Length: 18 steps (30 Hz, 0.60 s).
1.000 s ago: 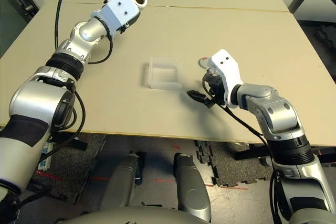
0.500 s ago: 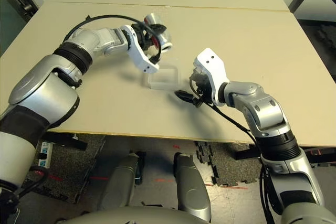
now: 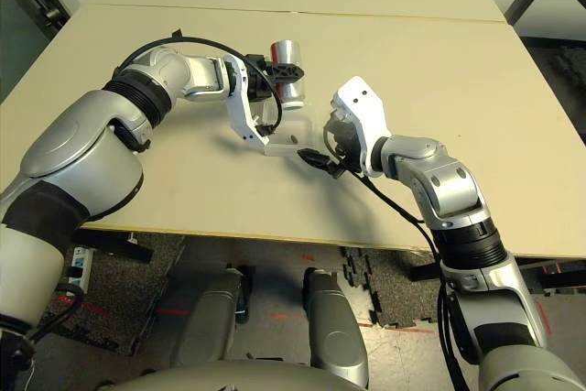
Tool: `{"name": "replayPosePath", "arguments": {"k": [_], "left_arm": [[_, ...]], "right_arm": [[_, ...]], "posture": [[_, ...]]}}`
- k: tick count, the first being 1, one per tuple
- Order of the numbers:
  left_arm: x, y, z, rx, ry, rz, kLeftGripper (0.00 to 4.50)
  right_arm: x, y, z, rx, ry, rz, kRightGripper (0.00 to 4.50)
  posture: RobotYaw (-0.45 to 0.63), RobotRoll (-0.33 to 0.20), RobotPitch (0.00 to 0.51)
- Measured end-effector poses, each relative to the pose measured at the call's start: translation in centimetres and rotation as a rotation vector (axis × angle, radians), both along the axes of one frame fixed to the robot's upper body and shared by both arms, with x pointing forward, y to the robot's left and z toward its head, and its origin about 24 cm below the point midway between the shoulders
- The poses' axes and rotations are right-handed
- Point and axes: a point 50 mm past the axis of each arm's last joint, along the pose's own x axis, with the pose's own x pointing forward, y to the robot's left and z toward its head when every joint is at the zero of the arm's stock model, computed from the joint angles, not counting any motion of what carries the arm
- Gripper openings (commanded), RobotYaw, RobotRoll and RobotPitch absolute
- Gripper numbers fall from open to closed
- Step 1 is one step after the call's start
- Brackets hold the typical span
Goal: Pour the medicine from the bottle into the box.
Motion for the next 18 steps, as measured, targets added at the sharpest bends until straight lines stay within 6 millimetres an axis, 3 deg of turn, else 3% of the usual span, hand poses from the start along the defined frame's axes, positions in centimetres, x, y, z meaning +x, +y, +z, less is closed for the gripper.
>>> {"name": "replayPosePath", "arguments": {"k": [5,10,13,18], "left_arm": [[0.3,0.5,1.8,-0.445,0.298,0.154,2.44],[1.6,2.6,2.7,-0.976,0.697,0.335,2.44],[2.5,5.4,1.9,-1.284,0.87,0.456,2.44],[2.9,8.6,-1.0,-1.606,1.008,0.592,2.44]], "right_arm": [[0.1,0.0,0.0,0.002,-0.008,0.001,4.5],[0.2,-0.2,-0.2,0.004,0.0,-0.006,4.5],[0.3,-0.3,-0.3,0.004,0.0,-0.009,4.5],[0.5,-0.3,0.0,0.009,-0.019,-0.005,4.5]], "posture": [[0.07,0.0,0.166],[0.09,0.0,0.165],[0.1,0.0,0.164],[0.11,0.0,0.168]]}}
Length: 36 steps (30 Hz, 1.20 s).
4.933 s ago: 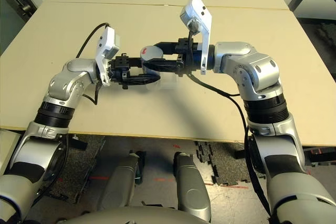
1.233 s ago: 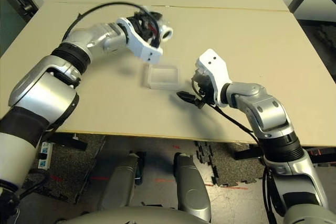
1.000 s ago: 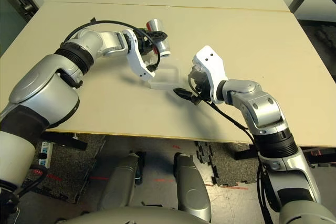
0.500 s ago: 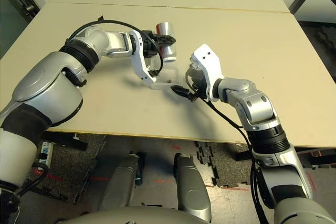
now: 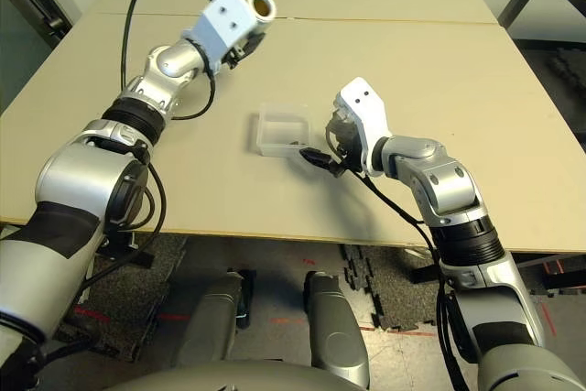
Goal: Pour the medicine from the bottle into the box.
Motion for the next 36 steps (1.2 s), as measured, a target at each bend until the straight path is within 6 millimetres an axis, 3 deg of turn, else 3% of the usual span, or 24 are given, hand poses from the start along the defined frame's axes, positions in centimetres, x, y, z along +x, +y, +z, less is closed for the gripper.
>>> {"name": "replayPosePath", "arguments": {"k": [5,9,24,36], "left_arm": [[-0.2,1.5,-2.4,-0.19,0.1,0.101,2.44],[-0.7,2.2,-5.6,-0.299,0.205,0.158,2.44],[-0.9,1.6,-5.8,-0.322,0.206,0.15,2.44],[-0.9,1.5,-5.8,-0.306,0.212,0.134,2.44]], "right_arm": [[0.2,0.3,0.2,0.02,-0.006,0.004,4.5],[0.4,0.6,0.4,0.047,-0.018,-0.005,4.5],[0.5,0.6,1.0,0.094,-0.036,-0.027,4.5],[-2.1,-0.8,-0.1,0.047,0.054,0.03,4.5]], "posture": [[0.12,0.0,0.174],[0.11,0.0,0.176],[0.1,0.0,0.176],[0.1,0.0,0.175]]}}
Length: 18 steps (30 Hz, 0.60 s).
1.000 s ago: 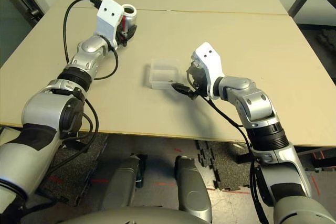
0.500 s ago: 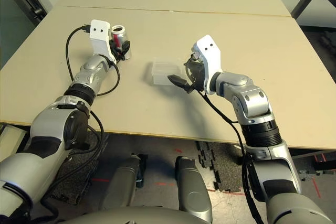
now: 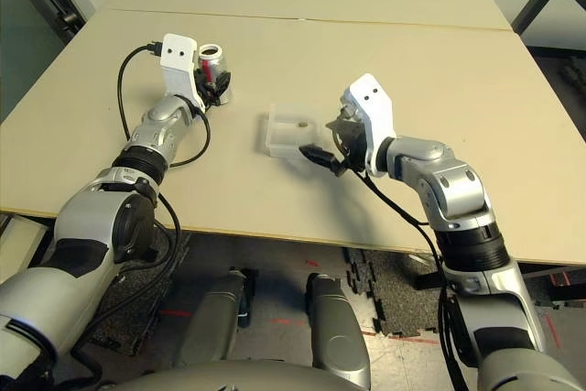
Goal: Pour the medicine from the bottle into the box.
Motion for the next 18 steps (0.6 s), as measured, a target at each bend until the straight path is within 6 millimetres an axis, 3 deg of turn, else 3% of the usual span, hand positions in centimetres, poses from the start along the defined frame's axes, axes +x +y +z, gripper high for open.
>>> {"name": "replayPosePath", "arguments": {"k": [8,9,13,18], "left_arm": [[-0.02,0.01,-0.02,-0.006,0.007,-0.014,2.44],[-0.02,0.02,-0.01,-0.008,0.006,-0.015,3.18],[-0.19,0.06,-0.74,-0.009,0.034,-0.018,4.47],[-0.21,0.08,-0.82,-0.01,0.037,-0.02,4.47]], "right_arm": [[-0.27,-0.56,0.59,0.011,-0.006,-0.003,4.5],[-0.26,-0.66,0.66,0.009,-0.008,-0.006,4.5],[-0.21,-0.72,0.86,0.008,-0.015,-0.007,4.5],[-0.16,-0.74,0.88,0.008,-0.017,-0.007,4.5]], "posture": [[0.09,0.0,0.173],[0.09,0.0,0.173],[0.1,0.0,0.172],[0.1,0.0,0.17]]}}
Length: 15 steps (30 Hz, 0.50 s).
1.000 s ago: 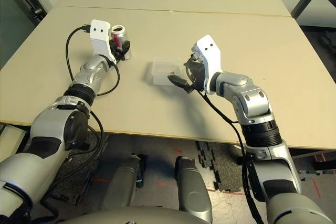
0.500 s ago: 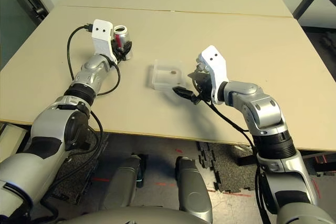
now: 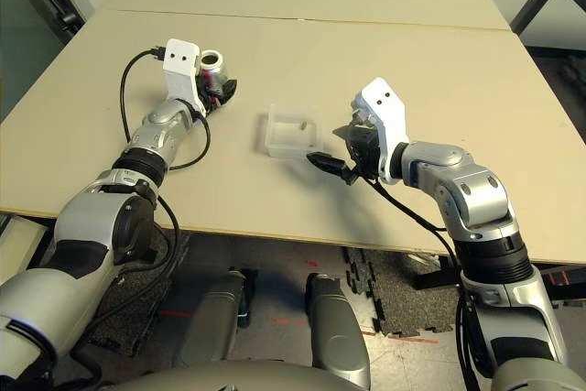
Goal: Pour the medicine from the bottle into the box.
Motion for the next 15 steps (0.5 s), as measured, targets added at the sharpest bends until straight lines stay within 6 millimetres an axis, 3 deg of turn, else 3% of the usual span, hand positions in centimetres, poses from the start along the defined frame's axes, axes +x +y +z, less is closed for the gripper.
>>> {"name": "replayPosePath", "arguments": {"k": [15], "left_arm": [[-0.36,0.47,-0.8,0.0,0.003,-0.008,4.47]], "right_arm": [[0.18,-0.28,0.28,-0.003,-0.015,0.0,4.5]], "posture": [[0.1,0.0,0.163]]}}
